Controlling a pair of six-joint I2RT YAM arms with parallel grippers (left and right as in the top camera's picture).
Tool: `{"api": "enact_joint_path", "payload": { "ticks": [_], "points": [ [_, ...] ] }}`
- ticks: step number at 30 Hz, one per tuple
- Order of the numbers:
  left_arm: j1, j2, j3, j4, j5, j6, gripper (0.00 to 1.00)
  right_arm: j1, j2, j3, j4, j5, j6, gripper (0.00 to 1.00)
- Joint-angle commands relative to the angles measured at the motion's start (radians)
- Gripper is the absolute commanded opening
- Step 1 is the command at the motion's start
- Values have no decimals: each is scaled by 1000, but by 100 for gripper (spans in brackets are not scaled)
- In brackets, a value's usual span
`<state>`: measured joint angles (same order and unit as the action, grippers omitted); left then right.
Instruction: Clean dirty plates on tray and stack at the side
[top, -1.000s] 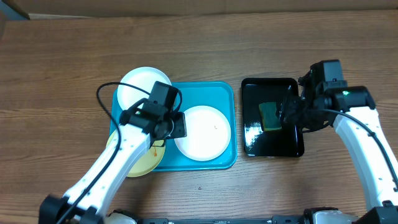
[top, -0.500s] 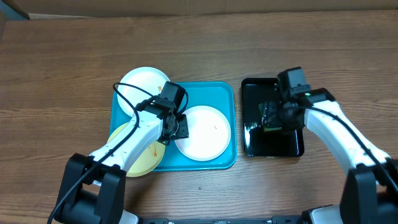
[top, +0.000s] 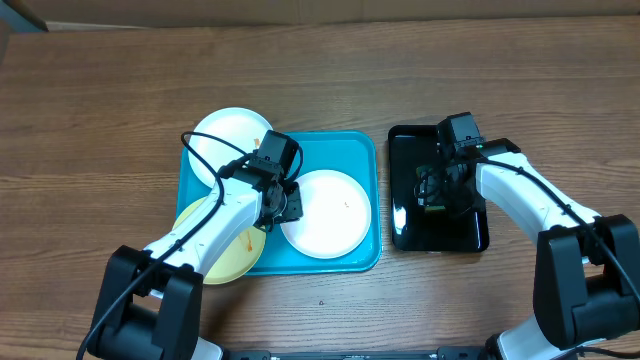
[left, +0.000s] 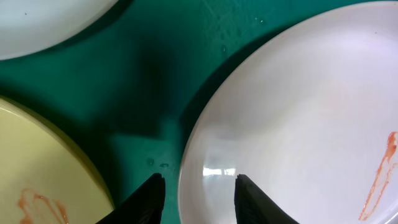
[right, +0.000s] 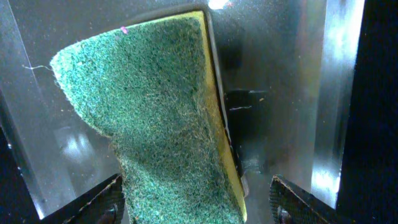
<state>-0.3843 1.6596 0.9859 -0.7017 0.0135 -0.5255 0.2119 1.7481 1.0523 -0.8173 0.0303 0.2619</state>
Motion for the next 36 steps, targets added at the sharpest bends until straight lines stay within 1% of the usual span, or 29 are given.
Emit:
{"api": "enact_joint_path", "payload": {
  "ticks": [1,6,11,17,21,22,25,29,31,33,34,35,36],
  "points": [
    [-27,24,-32,20,-16,-18,38,2,-1,-7,-11,3,3,75],
    [-39,24,-64,64,-33,-22,41,2,-1,-13,9,3,1,75],
    [-38,24,-65,71,-40,-37,41,2,-1,-13,17,2,1,76],
    [-38,24,-67,76,-49,-37,40,2,-1,-27,18,-26,2,73],
    [-42,28,-68,81,-58,-37,38,2,-1,-80,86,-24,1,73],
    [-42,31,-68,83,-59,-37,37,2,-1,-96,105,-24,1,73],
    [-42,36,-68,86,-59,-37,26,2,-1,-115,129,-24,1,73],
    [-42,36,-68,90,-74,-40,24,2,-1,-109,126,-25,1,71],
    [-42,37,-68,95,-76,-40,18,2,-1,-108,121,-26,1,65],
    [-42,37,-68,98,-76,-40,14,2,-1,-108,116,-32,1,48],
    [-42,37,-68,100,-76,-40,13,2,-1,-108,113,-32,1,35],
    [-42,37,-68,101,-76,-40,13,2,-1,-108,113,-32,1,26],
    [-42,37,-69,101,-77,-40,12,2,-1,-108,111,-32,1,24]
  ]
}}
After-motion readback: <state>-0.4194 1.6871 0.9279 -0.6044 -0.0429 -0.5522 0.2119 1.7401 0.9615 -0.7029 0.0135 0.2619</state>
